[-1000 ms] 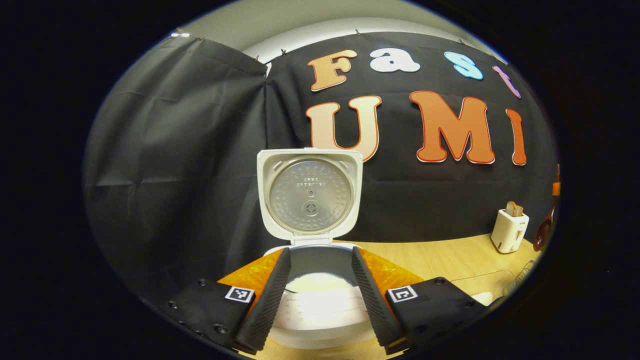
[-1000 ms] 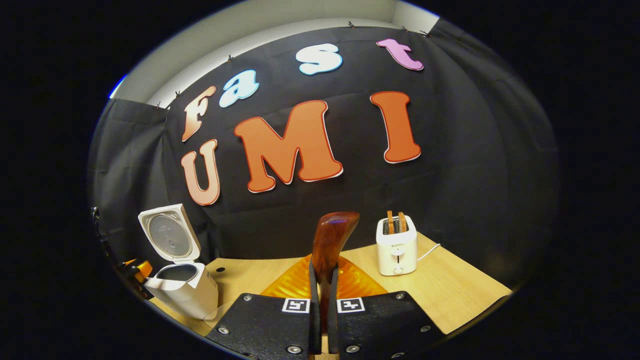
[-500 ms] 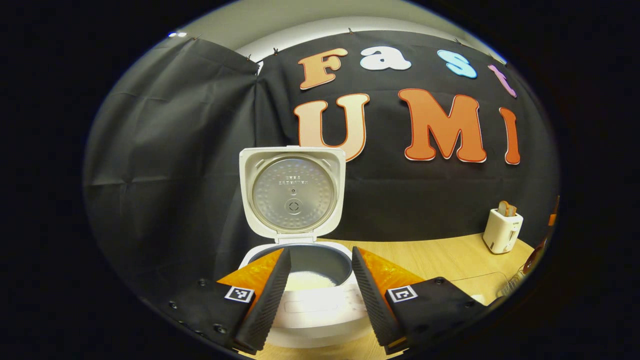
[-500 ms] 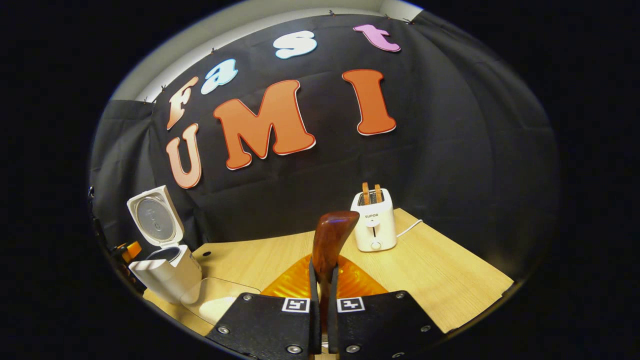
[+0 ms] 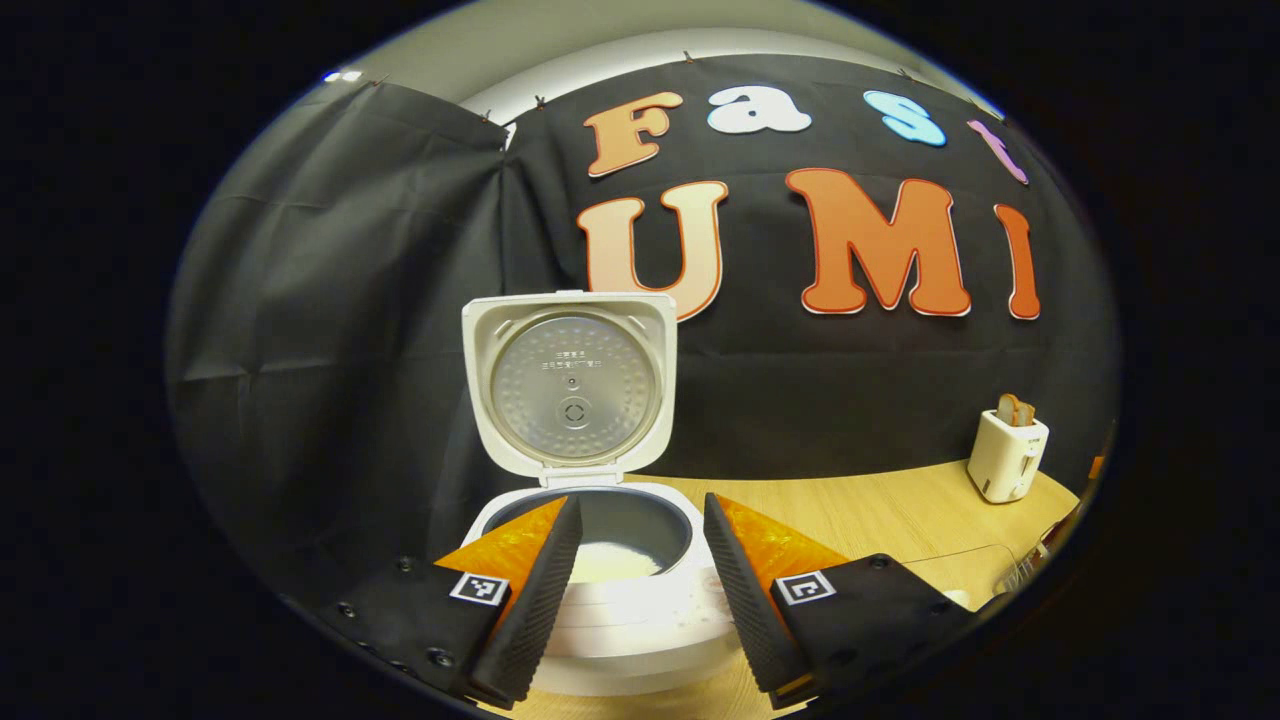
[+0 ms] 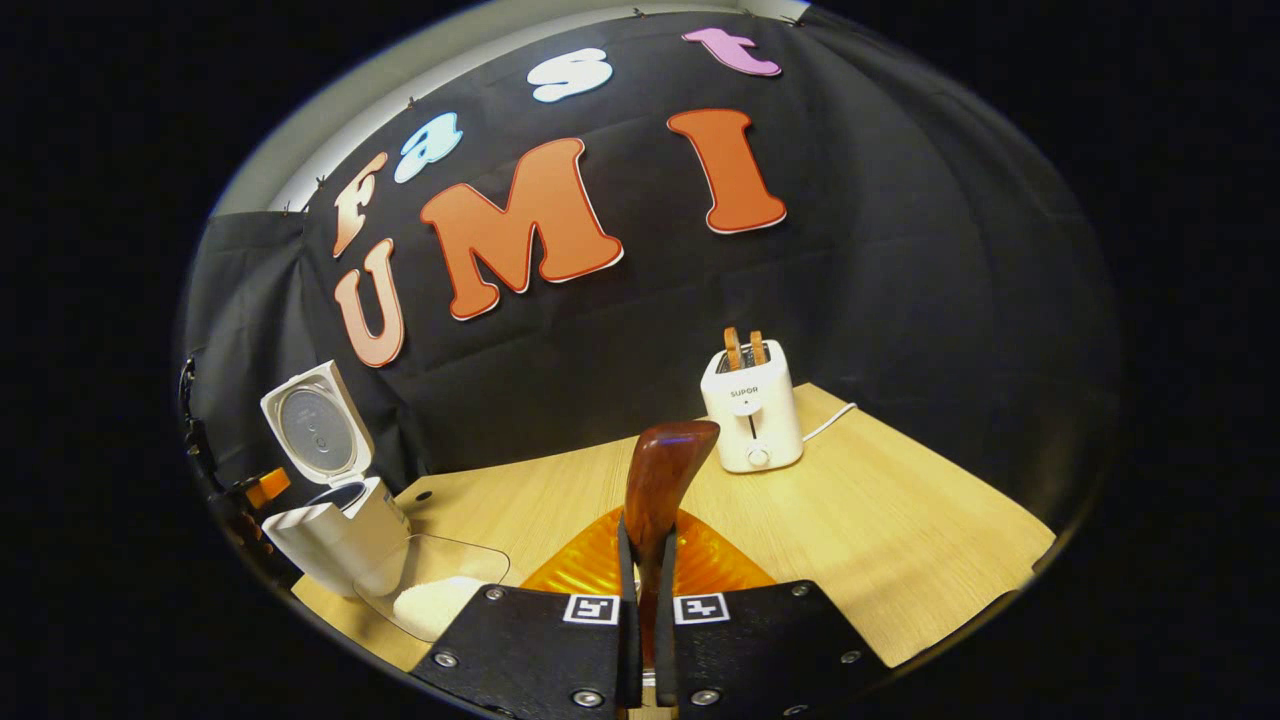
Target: Close the left gripper, press the button to open the rice cooker; take a wooden spoon from the chopstick holder with the right hand, scoop a spoonful of rice and pour it into the rice cooker, then put the wooden spoon back into the chopstick holder.
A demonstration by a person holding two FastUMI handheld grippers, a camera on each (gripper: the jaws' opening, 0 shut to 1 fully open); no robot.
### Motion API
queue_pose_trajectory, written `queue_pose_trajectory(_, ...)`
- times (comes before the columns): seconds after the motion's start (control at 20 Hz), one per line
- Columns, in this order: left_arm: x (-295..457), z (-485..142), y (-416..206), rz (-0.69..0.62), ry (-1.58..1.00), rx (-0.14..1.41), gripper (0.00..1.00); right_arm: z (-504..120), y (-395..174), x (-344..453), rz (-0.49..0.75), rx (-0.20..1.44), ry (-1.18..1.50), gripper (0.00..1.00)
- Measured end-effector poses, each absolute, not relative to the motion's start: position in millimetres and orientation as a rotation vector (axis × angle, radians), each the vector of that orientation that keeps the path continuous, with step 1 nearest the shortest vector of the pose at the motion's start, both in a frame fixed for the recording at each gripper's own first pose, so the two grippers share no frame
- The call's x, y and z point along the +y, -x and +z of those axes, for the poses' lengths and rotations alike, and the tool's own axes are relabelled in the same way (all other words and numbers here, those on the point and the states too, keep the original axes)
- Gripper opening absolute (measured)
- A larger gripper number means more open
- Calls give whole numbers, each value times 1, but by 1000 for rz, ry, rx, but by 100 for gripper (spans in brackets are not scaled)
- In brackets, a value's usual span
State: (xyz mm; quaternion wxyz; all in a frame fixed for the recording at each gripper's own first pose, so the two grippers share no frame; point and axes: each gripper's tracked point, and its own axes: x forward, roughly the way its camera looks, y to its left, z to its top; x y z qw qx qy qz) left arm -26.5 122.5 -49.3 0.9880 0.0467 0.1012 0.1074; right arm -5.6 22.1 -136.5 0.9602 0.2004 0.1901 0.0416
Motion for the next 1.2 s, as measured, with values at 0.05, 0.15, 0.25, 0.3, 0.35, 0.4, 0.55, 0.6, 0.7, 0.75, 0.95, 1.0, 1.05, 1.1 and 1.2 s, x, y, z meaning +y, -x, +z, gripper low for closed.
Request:
queue_pose_trajectory(0.05, 121, -46, 27, 217, -104, 199, 82, -141, 6, 22, 87, 396, -409, 5)
queue_pose_trajectory(0.15, 122, -34, 24, 223, -116, 181, 80, -151, 4, 24, 83, 416, -405, 6)
queue_pose_trajectory(0.25, 130, -20, 19, 259, -169, 160, 82, -162, 5, 28, 104, 464, -401, 6)
queue_pose_trajectory(0.3, 132, -10, 17, 274, -199, 138, 83, -171, 8, 26, 111, 479, -404, 7)
queue_pose_trajectory(0.35, 135, -1, 11, 289, -219, 125, 80, -170, 10, 27, 120, 480, -402, 8)
queue_pose_trajectory(0.4, 135, 10, 6, 295, -222, 107, 83, -166, 9, 28, 118, 472, -393, 12)
queue_pose_trajectory(0.55, 139, 37, -7, 304, -202, 69, 83, -159, 4, 12, 84, 458, -309, 10)
queue_pose_trajectory(0.6, 142, 47, -14, 305, -185, 57, 80, -153, 4, 8, 88, 455, -305, 26)
queue_pose_trajectory(0.7, 153, 66, -26, 316, -148, 43, 80, -141, 8, 7, 111, 463, -344, 31)
queue_pose_trajectory(0.75, 156, 77, -36, 304, -139, 29, 80, -138, 8, 4, 115, 461, -354, 33)
queue_pose_trajectory(0.95, 183, 109, -80, 314, -136, -3, 80, -129, 3, -11, 86, 429, -297, 56)
queue_pose_trajectory(1.0, 187, 115, -93, 313, -127, 0, 83, -123, 1, -14, 80, 416, -287, 61)
queue_pose_trajectory(1.05, 190, 120, -103, 312, -119, 6, 80, -117, 0, -17, 76, 404, -277, 54)
queue_pose_trajectory(1.1, 196, 125, -112, 318, -114, 9, 83, -111, -1, -20, 73, 389, -270, 68)
queue_pose_trajectory(1.2, 205, 135, -133, 331, -114, 12, 83, -95, -4, -25, 62, 354, -254, 73)
